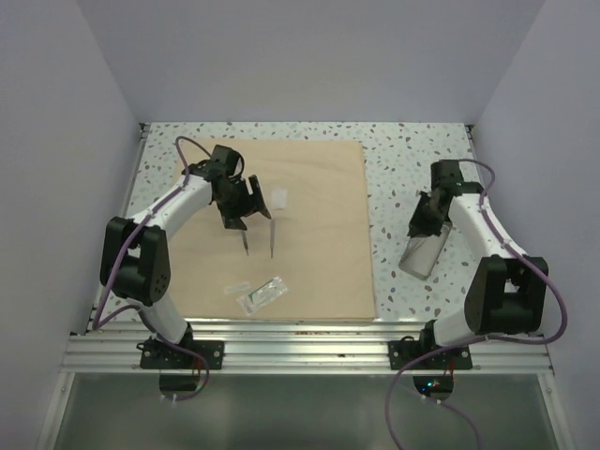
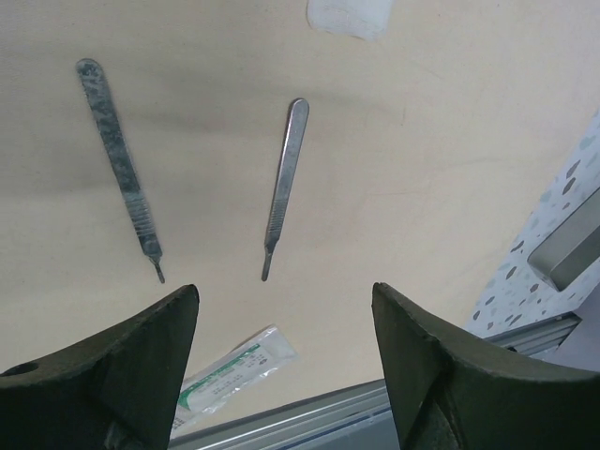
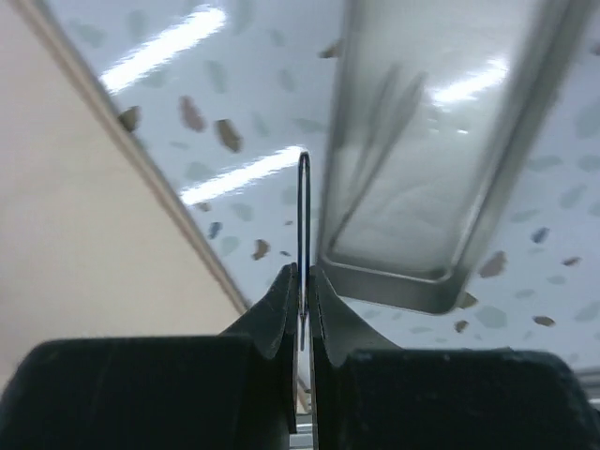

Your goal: Prepare the surgical pack

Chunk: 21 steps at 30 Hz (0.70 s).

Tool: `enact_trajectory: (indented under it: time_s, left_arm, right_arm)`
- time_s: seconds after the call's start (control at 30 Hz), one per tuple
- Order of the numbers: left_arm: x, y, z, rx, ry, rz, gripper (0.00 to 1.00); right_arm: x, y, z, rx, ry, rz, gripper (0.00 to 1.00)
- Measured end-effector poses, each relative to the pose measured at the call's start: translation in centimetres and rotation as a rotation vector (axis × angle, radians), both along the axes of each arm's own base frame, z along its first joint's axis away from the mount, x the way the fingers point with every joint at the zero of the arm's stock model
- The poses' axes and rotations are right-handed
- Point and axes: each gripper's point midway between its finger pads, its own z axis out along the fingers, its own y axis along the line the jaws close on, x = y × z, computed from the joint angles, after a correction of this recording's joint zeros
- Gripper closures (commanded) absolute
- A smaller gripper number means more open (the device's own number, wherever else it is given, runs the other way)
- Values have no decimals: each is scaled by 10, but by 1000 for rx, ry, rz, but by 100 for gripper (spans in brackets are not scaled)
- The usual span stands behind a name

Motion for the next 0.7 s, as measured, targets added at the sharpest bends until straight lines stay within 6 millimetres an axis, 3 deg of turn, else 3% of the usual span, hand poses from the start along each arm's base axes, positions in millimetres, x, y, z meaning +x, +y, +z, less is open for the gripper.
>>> enact_trajectory:
  time_s: [0.1,0.2,0.33,0.7]
  left_arm:
    - [0,4,-1,10,-1,-4,23]
    - [1,6,-1,13,-2,-5,23]
    - [0,6,-1,13,-1,-7,23]
    - [-7,7,-9,15,24,-8,24]
  right_arm:
    - [-21,-44,-15,-57,74,-126,100]
    - [-43,-64,-33,-83,151,-191,100]
    - [-55,-64,-46,-78,207,-197,100]
    - [-55,-60,-74,-51,261,-193,100]
